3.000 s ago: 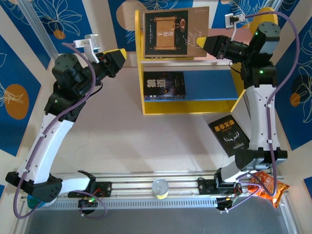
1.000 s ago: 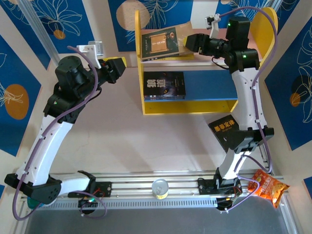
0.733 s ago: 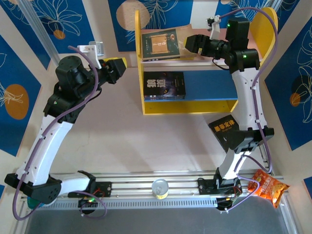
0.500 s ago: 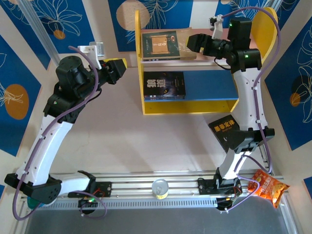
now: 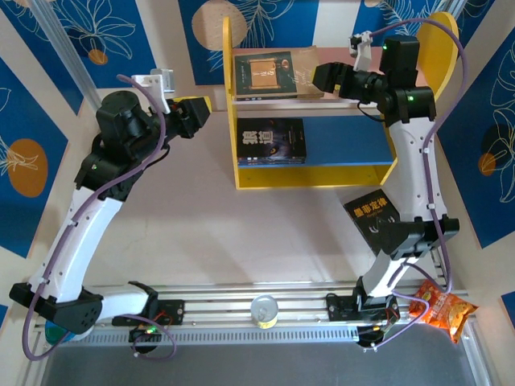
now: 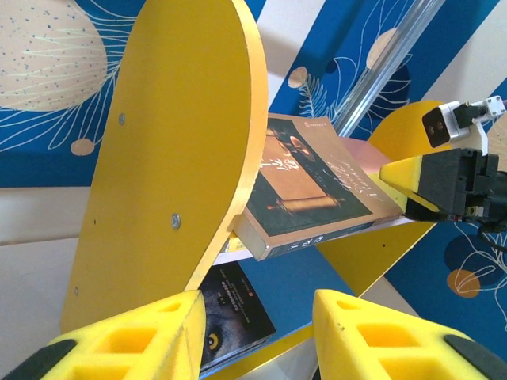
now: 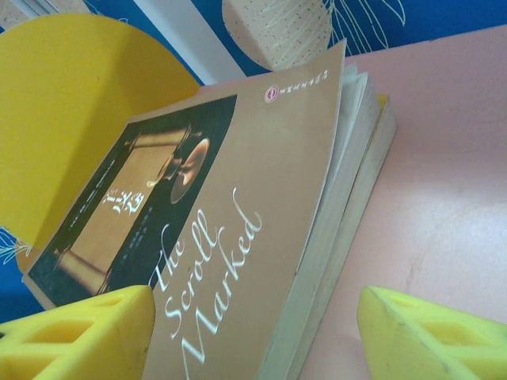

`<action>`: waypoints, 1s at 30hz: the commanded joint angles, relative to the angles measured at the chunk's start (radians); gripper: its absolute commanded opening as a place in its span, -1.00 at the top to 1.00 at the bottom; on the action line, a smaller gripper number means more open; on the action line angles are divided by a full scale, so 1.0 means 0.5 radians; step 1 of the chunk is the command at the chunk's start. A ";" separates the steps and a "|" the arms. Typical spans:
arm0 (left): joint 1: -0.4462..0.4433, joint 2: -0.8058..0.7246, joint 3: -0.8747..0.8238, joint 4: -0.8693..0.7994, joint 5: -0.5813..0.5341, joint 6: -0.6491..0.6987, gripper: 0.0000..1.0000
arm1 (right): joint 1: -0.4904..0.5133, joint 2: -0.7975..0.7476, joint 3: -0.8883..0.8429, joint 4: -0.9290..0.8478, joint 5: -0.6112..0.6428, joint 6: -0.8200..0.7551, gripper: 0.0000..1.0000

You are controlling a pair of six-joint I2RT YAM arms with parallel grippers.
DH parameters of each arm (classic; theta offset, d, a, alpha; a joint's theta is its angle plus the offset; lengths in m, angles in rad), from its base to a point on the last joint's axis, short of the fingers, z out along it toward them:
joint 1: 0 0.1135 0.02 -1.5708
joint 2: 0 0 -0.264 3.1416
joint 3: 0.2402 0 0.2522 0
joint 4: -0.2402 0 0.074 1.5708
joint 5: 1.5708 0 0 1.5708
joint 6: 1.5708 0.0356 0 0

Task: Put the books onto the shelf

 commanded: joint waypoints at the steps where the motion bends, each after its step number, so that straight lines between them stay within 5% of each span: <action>1: 0.000 -0.008 0.058 0.032 0.034 0.035 0.20 | 0.018 -0.126 -0.074 0.078 -0.070 -0.021 -0.36; 30: 0.001 -0.031 0.035 0.017 0.030 0.051 0.18 | 0.103 -0.186 -0.153 0.091 -0.026 -0.014 -0.35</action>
